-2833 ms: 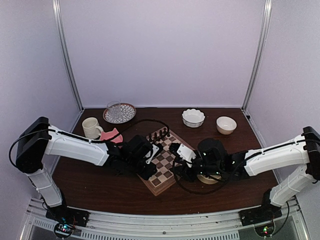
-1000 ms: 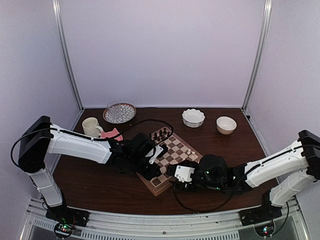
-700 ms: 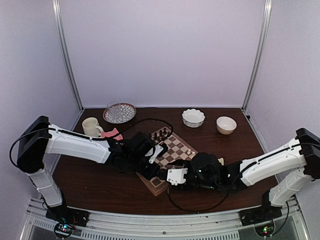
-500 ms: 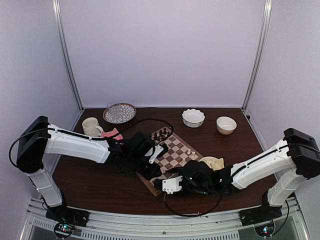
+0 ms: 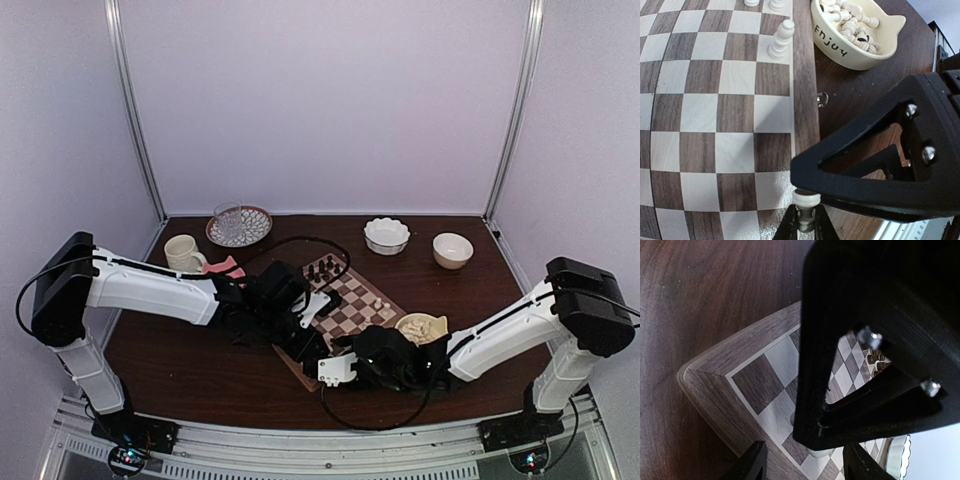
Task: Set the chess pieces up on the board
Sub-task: Pass from the left arm to the right
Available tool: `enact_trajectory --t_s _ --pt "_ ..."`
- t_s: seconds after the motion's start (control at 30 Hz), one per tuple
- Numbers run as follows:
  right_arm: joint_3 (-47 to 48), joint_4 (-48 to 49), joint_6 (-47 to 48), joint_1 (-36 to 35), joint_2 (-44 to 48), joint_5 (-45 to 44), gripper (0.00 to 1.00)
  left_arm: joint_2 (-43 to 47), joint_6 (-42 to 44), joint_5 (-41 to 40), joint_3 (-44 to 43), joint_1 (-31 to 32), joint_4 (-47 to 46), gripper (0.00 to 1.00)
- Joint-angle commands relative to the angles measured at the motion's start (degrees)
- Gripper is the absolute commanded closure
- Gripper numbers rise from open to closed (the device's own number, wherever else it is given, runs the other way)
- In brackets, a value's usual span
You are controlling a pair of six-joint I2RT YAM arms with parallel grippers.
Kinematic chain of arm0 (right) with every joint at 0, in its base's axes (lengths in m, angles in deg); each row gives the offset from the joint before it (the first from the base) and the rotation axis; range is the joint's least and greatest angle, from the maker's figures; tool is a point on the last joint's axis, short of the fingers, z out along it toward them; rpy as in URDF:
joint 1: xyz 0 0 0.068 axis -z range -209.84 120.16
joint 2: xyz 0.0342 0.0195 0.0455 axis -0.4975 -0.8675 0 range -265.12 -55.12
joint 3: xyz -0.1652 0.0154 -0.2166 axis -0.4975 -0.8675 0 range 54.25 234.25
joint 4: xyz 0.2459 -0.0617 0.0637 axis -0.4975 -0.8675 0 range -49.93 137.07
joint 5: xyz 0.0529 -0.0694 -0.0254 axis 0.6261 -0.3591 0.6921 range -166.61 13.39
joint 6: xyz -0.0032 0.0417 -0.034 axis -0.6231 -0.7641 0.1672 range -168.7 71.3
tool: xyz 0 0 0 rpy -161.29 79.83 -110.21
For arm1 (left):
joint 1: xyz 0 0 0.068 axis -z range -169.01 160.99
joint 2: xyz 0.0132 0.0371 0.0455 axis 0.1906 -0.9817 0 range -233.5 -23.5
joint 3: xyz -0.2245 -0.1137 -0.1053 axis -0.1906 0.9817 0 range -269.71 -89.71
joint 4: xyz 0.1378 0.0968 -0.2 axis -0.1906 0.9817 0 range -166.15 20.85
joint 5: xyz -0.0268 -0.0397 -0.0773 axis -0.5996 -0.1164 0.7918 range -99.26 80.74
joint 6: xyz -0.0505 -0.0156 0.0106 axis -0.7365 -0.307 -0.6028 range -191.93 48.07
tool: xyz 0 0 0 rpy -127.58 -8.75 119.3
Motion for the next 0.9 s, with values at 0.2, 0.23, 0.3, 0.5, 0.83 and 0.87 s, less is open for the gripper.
enact_trajectory --t_s 0.2,0.23,0.3,0.5,0.83,0.87 --pt "1.66 1.62 0.49 -1.24 -1.91 -2.27 0.55 -0.53 0.72 4.29 -1.8 0.04 -1.07 0.9" --pt "1.51 2.16 0.56 -1.45 -1.83 -2.86 0.54 -0.74 0.72 4.4 -1.88 0.04 -1.09 0.9" --pt "1.21 3.0 0.61 -1.64 -1.7 -3.4 0.54 -1.25 0.64 4.98 -2.12 0.06 -1.09 0.9" --pt "0.4 3.39 -0.58 -1.67 0.32 -2.71 0.53 -2.4 0.46 5.47 -2.7 0.06 -0.85 0.9" --pt "1.63 0.93 -2.42 -1.69 0.29 -1.9 0.76 -3.18 0.2 4.95 -3.06 0.06 -0.46 0.88" --pt "1.59 1.07 -2.61 -1.66 0.29 -1.92 0.77 -3.19 0.12 5.02 -3.07 0.06 -0.45 0.87"
